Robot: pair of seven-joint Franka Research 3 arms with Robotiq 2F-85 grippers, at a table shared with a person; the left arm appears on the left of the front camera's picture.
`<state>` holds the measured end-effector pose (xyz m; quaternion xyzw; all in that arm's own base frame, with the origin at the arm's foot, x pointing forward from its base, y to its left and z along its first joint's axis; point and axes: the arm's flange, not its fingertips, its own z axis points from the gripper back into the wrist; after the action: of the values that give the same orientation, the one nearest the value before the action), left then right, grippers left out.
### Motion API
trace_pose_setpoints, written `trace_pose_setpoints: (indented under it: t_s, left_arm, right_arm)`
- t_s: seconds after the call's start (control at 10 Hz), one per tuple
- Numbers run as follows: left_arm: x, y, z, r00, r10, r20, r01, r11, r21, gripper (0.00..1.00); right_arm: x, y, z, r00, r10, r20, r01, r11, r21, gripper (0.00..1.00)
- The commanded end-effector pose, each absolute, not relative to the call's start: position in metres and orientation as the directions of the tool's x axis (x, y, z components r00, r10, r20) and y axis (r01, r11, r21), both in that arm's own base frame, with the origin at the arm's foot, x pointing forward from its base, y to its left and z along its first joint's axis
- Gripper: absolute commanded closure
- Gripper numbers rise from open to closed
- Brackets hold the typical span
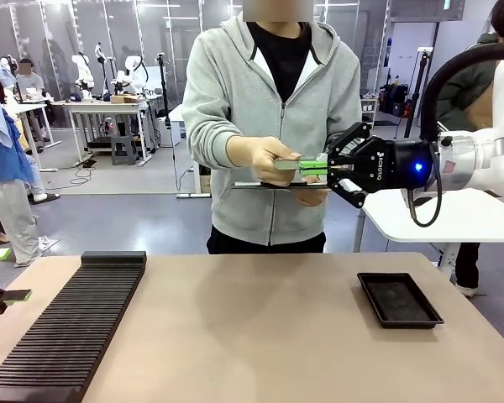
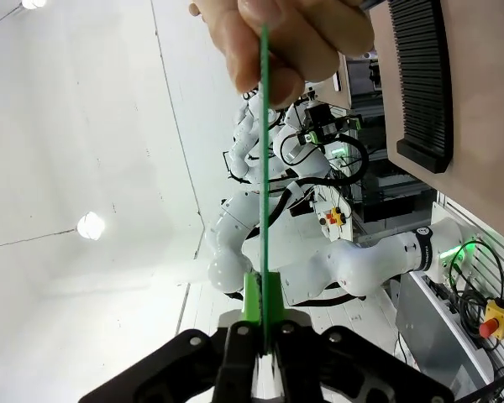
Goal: Inspect the PCB.
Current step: Pick up the Blank PCB that the human is holding, then place the Blank PCB in the ESD tray.
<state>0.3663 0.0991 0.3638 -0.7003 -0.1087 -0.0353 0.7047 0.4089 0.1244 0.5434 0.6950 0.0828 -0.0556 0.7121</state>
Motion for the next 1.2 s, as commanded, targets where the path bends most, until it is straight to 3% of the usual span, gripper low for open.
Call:
trace_pose_setpoints:
  t_s: [0.0, 1.1]
  left_arm:
    - [0.3658, 0.0998, 0.3637, 0.974, 0.103, 0.203, 0.202, 0.017, -0.979, 0.00]
    - [0.3658, 0.0998, 0.3637, 0.974, 0.103, 0.203, 0.202, 0.017, -0.979, 0.00]
  right_arm:
    - [0.4081, 0.1247, 0.5451, 0.981, 0.036, -0.190, 0.189, 0.028, 0.981, 1.00]
    - [0.4081, 0.1247, 0.5451, 0.981, 0.036, -0.190, 0.189, 0.028, 0.981, 1.00]
